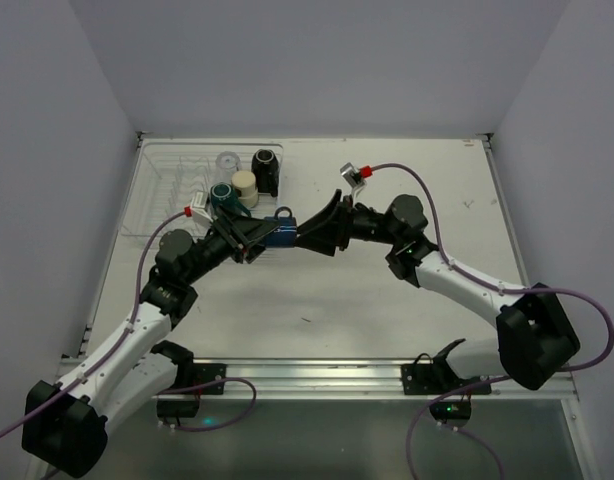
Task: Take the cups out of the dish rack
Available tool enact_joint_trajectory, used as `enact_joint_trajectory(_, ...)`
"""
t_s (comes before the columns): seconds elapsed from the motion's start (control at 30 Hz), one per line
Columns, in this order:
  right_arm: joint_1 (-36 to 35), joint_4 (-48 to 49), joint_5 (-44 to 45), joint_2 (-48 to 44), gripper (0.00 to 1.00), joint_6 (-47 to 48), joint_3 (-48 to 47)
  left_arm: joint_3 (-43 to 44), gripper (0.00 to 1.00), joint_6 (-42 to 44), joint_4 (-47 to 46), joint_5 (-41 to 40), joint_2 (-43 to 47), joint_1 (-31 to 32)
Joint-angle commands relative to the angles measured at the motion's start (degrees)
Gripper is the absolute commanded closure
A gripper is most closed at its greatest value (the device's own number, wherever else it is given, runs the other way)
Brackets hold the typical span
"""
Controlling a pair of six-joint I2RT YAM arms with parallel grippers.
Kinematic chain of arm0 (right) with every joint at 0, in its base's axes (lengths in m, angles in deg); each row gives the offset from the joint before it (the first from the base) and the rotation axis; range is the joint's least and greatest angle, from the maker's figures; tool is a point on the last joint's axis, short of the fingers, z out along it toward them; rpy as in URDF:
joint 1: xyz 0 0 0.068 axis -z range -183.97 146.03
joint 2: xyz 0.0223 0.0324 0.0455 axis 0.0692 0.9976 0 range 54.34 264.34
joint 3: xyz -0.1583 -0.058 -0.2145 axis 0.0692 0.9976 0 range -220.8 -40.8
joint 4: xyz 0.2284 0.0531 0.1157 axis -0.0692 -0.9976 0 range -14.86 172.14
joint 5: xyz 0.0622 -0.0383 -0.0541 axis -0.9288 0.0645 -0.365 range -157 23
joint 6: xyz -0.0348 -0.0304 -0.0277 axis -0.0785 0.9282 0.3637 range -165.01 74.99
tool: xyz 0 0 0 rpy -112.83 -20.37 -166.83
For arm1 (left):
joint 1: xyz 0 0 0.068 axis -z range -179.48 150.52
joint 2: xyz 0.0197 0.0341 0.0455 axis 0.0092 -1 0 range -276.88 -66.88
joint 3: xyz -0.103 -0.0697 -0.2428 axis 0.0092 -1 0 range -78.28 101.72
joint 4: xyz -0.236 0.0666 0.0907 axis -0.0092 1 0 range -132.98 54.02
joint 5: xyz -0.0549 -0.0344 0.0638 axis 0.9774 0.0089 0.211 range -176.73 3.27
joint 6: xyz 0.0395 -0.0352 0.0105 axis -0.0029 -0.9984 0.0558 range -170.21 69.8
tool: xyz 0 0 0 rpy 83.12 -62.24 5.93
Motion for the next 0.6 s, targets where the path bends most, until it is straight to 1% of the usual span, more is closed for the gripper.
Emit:
enact_joint_trajectory(0.0, -2.3, 0.6, -1.1, 1.1, 0.38, 3.3, -4.2, 2.6, 1.00, -2.3, -4.6, 0.7, -0.6, 0.6)
enact_joint_trajectory(0.13, -3.7, 1.4, -1.9, 3.5, 0.39, 3.5, -6.1, 2.4, 1.00, -3.6, -6.5, 1.2, -1.1, 1.0)
enact_joint_trajectory(0.2, -4.0, 3.4, -2.7, 4.7, 0.45, 2.0, -6.3, 2.5, 1.00, -4.0, -7.3, 1.4, -1.0, 1.3)
enact_joint_trajectory(0.3, -4.1, 11.0, -4.0, 7.0, 0.51, -1.0, -5.7, 2.8, 1.00, -4.6, -7.9, 2.1, -1.0, 1.4)
enact_joint_trajectory(0.33, -4.1, 12.7, -4.4, 8.1, 0.59, -2.5, -5.3, 3.0, 1.00, -4.7, -8.0, 2.2, -1.0, 1.4)
enact_joint_trajectory(0.37, -4.1, 14.0, -4.6, 8.6, 0.64, -3.2, -5.3, 3.0, 1.00, -4.9, -8.1, 2.4, -1.0, 1.5)
enact_joint_trajectory(0.4, -4.1, 16.2, -4.7, 9.1, 0.73, -3.9, -5.3, 2.9, 1.00, -5.1, -8.2, 2.8, -1.1, 1.4)
enact_joint_trajectory(0.43, -4.1, 17.2, -4.8, 9.5, 0.97, -5.0, -5.4, 2.6, 1.00, -5.3, -8.3, 2.9, -1.1, 1.5)
enact_joint_trajectory(0.47, -4.1, 17.9, -4.8, 9.8, 1.00, -5.6, -5.2, 2.6, 1.00, -5.4, -8.6, 3.2, -1.1, 1.5)
enact_joint_trajectory(0.5, -4.1, 19.2, -4.7, 9.8, 1.00, -5.9, -5.0, 2.6, 0.97, -5.4, -8.6, 3.8, -1.2, 1.5)
enact_joint_trajectory(0.57, -4.1, 19.4, -3.4, 8.7, 1.00, -5.9, -3.8, 2.6, 0.80, -5.1, -8.3, 4.5, -1.6, 1.5)
